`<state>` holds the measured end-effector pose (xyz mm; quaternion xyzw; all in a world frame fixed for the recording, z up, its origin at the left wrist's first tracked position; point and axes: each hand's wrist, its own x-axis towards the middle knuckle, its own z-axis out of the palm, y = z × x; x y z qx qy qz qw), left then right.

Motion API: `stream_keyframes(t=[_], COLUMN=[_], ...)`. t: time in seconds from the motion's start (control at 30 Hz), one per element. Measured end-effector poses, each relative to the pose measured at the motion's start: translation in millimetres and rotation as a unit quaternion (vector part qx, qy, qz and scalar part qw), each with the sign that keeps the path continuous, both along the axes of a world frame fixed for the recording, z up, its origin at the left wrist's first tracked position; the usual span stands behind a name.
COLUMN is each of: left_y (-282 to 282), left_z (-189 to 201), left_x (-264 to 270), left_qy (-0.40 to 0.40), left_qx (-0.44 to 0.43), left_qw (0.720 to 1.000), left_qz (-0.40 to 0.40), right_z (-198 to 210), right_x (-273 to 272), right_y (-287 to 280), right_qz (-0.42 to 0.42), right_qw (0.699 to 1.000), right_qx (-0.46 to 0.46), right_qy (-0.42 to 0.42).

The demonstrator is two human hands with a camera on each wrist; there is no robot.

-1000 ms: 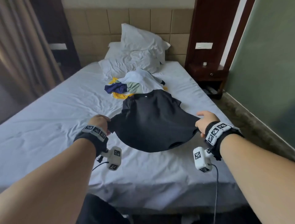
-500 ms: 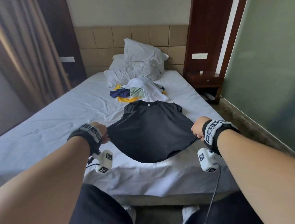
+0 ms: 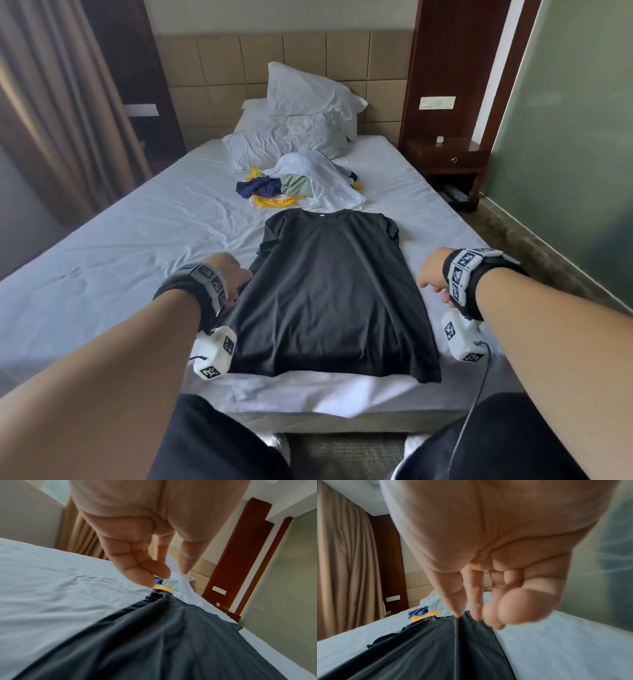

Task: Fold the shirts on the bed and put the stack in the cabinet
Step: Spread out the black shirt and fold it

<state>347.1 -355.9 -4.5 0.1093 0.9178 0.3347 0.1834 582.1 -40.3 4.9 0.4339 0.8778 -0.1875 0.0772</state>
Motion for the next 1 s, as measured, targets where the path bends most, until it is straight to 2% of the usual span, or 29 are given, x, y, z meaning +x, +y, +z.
stream_keyframes(t=[0.1, 0.2, 0.47, 0.6, 0.7, 0.8, 0.9, 1.0], left_y=[48.2, 100.0, 249.1, 319.0, 361.5, 394.3, 423.9, 455.6], left_z=[-2.6, -17.7, -68.0, -92.7, -106.0, -113.2, -110.0, -102.4], left_x=[-12.2, -29.4, -67.5, -94.9, -113.5, -128.6, -138.8, -142.8], left_qy=[0.031, 0.057, 0.07, 0.065, 0.07, 0.072, 0.069, 0.068], left_qx=[0.022, 0.029, -0.051, -0.071, -0.084, -0.103, -0.127, -0.15], left_qw=[0.999, 0.995, 0.979, 0.969, 0.957, 0.944, 0.931, 0.919], left_qz=[-0.038, -0.073, -0.185, -0.227, -0.267, -0.304, -0.335, -0.358], right_z=[-9.3, -29.7, -102.5, -114.8, -120.9, -126.5, -119.3, -99.0], right_x=[-17.4, -34.9, -99.7, -152.9, -193.5, -223.9, -236.5, -239.2], right_y=[20.4, 48.2, 149.3, 192.2, 219.1, 235.5, 260.9, 305.9], right_qz=[-0.055, -0.135, -0.206, -0.18, -0.129, -0.112, -0.14, -0.189], right_qw=[0.997, 0.977, 0.936, 0.94, 0.962, 0.972, 0.962, 0.937], right_qx=[-0.048, -0.127, -0.19, -0.153, -0.104, -0.073, -0.044, -0.04], right_qy=[0.031, 0.107, 0.215, 0.244, 0.218, 0.194, 0.23, 0.29])
